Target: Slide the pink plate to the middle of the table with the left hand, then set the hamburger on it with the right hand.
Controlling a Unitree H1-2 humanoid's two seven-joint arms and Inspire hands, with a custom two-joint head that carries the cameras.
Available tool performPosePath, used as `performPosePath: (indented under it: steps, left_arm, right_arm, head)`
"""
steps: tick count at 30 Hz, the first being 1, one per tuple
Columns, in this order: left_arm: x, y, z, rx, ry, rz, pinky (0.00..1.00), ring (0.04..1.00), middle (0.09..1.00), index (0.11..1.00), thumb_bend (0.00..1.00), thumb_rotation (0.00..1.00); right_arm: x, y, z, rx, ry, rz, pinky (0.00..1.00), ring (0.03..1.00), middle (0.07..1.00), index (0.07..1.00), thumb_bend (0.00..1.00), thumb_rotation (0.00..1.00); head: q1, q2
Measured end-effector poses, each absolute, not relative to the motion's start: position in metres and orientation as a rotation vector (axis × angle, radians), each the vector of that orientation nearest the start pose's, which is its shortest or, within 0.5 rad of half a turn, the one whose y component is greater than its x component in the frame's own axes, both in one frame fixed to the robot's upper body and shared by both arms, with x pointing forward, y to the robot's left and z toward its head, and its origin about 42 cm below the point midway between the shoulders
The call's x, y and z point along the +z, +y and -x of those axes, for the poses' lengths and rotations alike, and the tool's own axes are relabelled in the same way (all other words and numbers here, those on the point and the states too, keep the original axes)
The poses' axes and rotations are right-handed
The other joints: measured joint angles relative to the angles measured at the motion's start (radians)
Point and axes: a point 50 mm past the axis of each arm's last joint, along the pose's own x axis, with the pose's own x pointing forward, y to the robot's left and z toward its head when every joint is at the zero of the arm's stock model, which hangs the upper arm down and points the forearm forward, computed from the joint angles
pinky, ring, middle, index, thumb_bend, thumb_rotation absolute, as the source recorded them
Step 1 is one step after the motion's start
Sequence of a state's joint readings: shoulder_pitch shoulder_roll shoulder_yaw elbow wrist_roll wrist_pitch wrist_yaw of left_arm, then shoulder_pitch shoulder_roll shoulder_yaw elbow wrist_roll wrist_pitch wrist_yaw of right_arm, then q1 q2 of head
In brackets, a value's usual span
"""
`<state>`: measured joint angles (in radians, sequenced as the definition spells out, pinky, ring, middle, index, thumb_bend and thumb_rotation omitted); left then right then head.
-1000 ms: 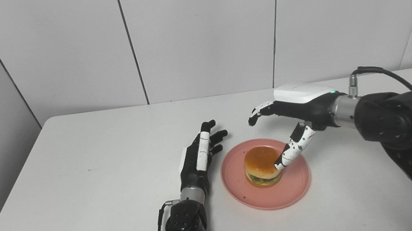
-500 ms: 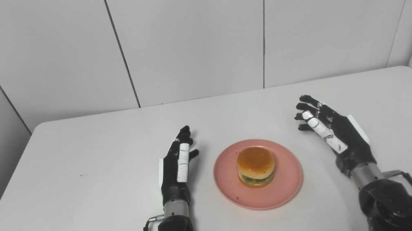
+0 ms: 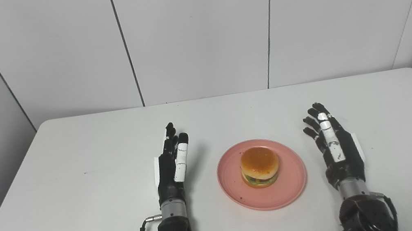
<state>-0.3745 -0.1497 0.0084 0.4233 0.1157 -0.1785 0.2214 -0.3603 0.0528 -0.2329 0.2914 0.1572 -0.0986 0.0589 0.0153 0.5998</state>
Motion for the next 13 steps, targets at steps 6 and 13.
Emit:
performPosePath:
  steps: [6,13]
  left_arm:
    - [0.116,0.128,-0.391,0.074,-0.103,0.003,0.97,0.985,0.976,0.947,0.84,0.94]
    - [0.116,0.136,-0.390,0.079,-0.091,-0.006,0.96,0.988,0.974,0.948,0.84,0.93]
  right_arm:
    - [0.135,-0.216,-0.394,-0.056,-0.181,-0.227,0.88,0.890,0.892,0.871,0.84,0.86]
    - [0.134,-0.220,-0.392,-0.023,-0.174,-0.117,0.94,0.937,0.922,0.903,0.80,0.92]
  head:
    - [-0.003,0.006]
    - [-0.008,0.015]
